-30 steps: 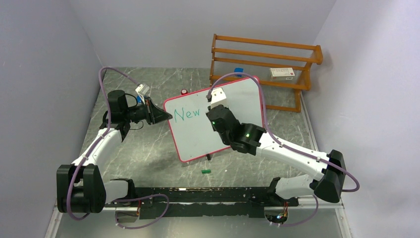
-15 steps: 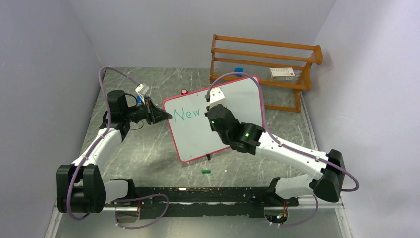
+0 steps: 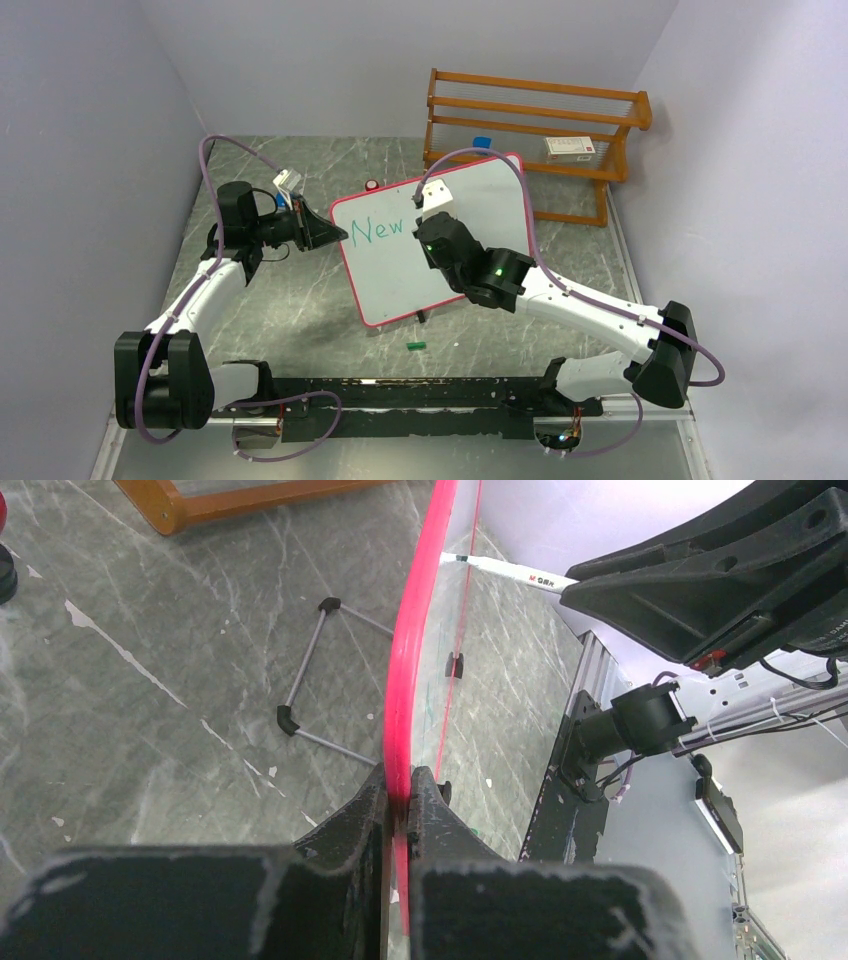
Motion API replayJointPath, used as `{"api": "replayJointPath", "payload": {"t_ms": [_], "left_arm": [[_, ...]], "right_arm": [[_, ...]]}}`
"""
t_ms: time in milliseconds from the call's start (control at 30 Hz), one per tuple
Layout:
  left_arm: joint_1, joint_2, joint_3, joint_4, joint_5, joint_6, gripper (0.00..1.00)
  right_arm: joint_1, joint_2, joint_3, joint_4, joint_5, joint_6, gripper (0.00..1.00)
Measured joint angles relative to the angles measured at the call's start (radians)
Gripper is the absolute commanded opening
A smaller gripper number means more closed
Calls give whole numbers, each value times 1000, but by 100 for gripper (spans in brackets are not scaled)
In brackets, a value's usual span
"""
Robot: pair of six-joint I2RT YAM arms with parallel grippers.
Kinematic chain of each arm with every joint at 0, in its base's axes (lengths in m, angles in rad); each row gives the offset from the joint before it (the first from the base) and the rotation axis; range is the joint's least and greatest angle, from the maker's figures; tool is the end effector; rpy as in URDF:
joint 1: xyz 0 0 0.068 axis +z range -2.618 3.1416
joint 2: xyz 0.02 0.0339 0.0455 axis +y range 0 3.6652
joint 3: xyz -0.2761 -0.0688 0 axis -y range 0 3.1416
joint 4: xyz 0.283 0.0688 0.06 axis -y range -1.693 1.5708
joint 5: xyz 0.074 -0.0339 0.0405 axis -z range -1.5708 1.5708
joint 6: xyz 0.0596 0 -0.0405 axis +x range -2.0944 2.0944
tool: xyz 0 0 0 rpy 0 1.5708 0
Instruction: Write a sentence on the whiteboard
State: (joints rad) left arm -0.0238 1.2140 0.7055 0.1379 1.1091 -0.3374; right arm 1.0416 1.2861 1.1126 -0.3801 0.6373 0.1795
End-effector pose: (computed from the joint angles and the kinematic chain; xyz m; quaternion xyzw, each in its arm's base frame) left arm 0.2923 -0.0603 0.2504 0.1842 0.7394 -0.5137 0.3942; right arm 0.1999 0.2715 0.3246 -0.2080 0.8173 0.0409 0.5358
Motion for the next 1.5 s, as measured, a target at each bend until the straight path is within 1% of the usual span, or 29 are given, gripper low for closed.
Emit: {"api": "replayJointPath", "payload": {"t_ms": [367, 633, 1500], "left_arm": [[0, 0, 0, 0, 0, -1, 5], [0, 0, 0, 1, 0, -2, 5], [0, 0, -2, 7, 3, -4, 5]], "right_arm": [[0, -1, 0, -42, 1, 7, 0], [0, -1, 0, -43, 29, 7, 0], [-15, 2, 14, 49, 74, -46, 0]]}}
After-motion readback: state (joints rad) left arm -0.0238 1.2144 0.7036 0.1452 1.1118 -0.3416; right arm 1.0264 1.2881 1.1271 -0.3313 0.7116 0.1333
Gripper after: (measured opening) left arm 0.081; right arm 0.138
